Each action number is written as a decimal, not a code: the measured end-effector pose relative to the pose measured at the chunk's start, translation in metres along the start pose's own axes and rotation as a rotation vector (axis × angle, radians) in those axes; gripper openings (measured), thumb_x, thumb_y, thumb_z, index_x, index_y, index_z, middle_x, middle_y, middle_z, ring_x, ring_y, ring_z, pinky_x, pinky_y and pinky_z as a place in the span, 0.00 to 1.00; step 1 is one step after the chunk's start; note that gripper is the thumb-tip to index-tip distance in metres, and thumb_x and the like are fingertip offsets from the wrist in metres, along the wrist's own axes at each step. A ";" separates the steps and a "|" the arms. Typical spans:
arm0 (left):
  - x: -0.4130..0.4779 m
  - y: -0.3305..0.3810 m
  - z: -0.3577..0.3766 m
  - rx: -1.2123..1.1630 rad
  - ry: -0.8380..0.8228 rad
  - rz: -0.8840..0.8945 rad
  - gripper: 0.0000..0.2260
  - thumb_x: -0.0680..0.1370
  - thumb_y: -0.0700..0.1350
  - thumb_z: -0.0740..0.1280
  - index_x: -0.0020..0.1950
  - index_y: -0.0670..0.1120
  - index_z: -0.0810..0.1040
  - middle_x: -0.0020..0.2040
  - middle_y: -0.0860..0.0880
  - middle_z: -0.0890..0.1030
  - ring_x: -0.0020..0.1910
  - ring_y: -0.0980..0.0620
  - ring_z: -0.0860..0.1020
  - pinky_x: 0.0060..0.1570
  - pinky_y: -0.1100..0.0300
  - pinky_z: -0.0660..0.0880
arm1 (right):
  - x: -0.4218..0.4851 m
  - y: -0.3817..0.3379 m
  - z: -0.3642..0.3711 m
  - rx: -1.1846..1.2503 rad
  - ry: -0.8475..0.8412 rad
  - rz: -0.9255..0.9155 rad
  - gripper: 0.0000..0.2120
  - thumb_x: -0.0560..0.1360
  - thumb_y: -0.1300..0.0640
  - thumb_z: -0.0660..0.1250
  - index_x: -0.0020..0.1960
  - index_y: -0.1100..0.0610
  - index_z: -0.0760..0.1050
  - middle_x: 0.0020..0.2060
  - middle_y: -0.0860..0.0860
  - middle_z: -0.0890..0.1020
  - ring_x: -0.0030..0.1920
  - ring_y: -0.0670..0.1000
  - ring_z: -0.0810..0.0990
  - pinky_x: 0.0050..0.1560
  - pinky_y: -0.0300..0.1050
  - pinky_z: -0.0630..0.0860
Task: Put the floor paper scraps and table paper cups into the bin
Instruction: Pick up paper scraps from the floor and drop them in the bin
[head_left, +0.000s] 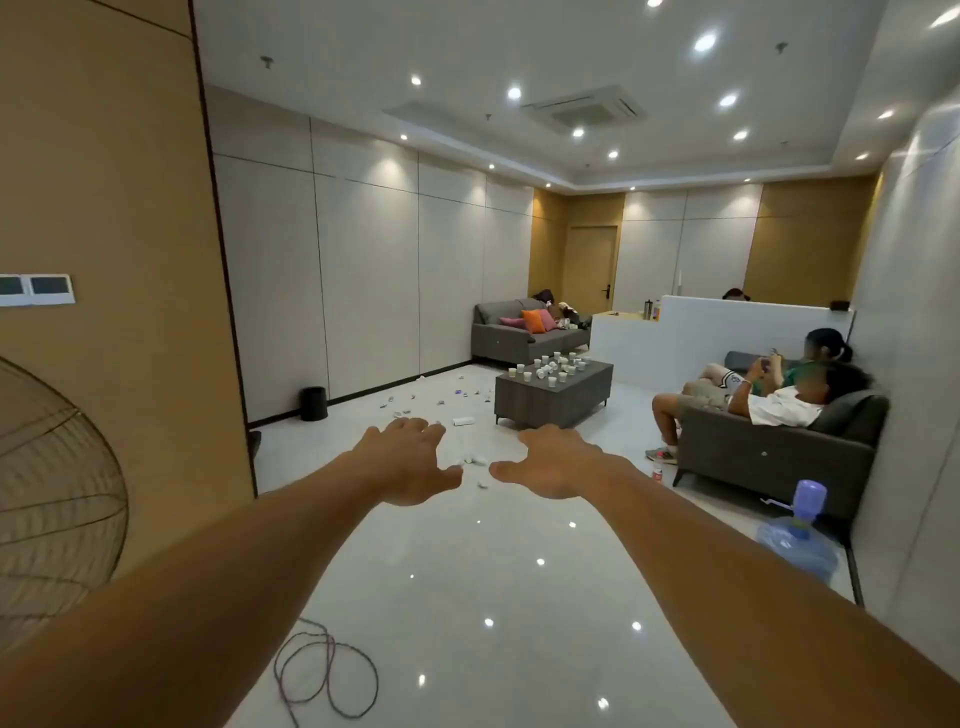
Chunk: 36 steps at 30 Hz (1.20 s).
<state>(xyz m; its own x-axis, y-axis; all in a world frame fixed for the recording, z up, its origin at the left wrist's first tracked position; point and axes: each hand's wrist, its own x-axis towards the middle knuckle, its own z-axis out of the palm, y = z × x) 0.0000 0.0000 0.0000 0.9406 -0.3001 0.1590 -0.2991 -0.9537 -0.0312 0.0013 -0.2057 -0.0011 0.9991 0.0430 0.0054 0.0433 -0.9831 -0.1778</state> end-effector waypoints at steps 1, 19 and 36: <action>0.008 0.000 0.002 0.001 -0.006 -0.004 0.34 0.76 0.66 0.55 0.77 0.50 0.54 0.77 0.48 0.58 0.76 0.46 0.56 0.71 0.44 0.57 | 0.008 0.003 0.002 0.000 -0.010 0.002 0.42 0.72 0.26 0.58 0.77 0.50 0.59 0.77 0.53 0.60 0.74 0.60 0.61 0.70 0.63 0.65; 0.298 -0.078 0.064 0.034 -0.054 0.022 0.34 0.76 0.65 0.56 0.77 0.50 0.55 0.78 0.48 0.56 0.76 0.47 0.55 0.71 0.45 0.56 | 0.302 0.046 0.022 -0.002 -0.024 0.049 0.43 0.70 0.28 0.60 0.78 0.48 0.56 0.77 0.51 0.59 0.75 0.57 0.58 0.69 0.61 0.62; 0.644 -0.035 0.125 0.026 -0.084 0.003 0.34 0.76 0.64 0.57 0.77 0.50 0.55 0.77 0.48 0.59 0.75 0.48 0.57 0.71 0.46 0.57 | 0.632 0.195 -0.006 -0.024 -0.021 -0.001 0.40 0.73 0.32 0.63 0.77 0.51 0.58 0.75 0.53 0.62 0.74 0.60 0.60 0.69 0.63 0.63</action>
<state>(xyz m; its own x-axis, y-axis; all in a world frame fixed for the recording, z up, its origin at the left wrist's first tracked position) 0.6359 -0.1622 -0.0199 0.9503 -0.3021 0.0757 -0.2983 -0.9527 -0.0577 0.6412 -0.3714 -0.0260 0.9988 0.0475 -0.0148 0.0447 -0.9870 -0.1545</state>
